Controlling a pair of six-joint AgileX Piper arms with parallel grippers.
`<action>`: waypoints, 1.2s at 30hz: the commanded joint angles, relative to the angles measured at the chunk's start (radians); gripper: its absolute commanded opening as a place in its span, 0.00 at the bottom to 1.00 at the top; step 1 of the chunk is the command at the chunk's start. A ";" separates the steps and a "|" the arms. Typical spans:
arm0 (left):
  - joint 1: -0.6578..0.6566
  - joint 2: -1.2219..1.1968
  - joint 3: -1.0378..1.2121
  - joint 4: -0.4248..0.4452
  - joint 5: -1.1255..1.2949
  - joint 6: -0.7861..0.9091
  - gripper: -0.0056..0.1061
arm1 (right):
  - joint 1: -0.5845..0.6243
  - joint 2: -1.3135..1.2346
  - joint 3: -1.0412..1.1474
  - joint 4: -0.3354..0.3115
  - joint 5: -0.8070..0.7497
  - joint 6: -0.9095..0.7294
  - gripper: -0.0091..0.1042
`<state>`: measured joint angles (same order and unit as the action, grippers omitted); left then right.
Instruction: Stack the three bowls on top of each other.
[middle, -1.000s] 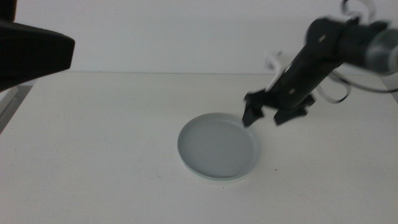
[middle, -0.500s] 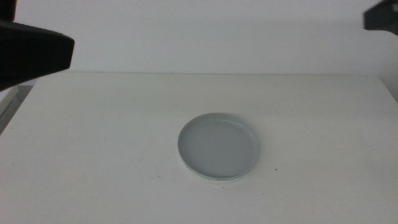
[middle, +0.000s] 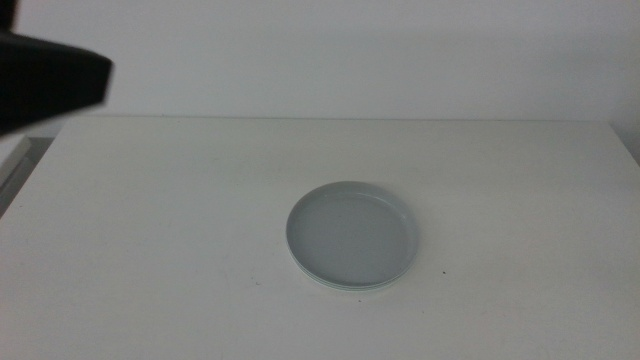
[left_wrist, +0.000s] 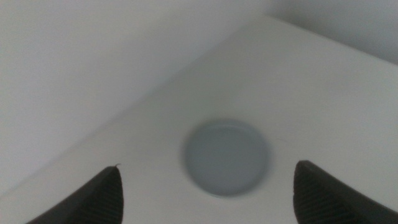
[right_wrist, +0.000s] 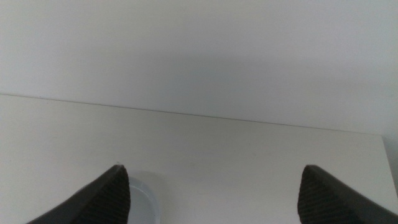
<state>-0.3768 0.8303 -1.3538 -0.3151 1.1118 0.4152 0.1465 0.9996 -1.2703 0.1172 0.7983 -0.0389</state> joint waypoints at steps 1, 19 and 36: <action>0.022 -0.028 0.029 0.126 -0.081 -0.072 0.89 | -0.007 -0.005 0.009 -0.008 -0.014 -0.003 0.89; 0.396 -0.208 0.405 0.277 -0.584 -0.356 0.89 | -0.007 -0.005 0.009 -0.007 -0.013 -0.003 0.89; 0.396 -0.208 0.422 0.296 -0.581 -0.391 0.89 | -0.007 -0.005 0.013 -0.007 -0.013 -0.003 0.89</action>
<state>0.0193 0.6259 -0.9422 -0.0105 0.5371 0.0276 0.1465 0.9990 -1.2681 0.1172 0.7958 -0.0389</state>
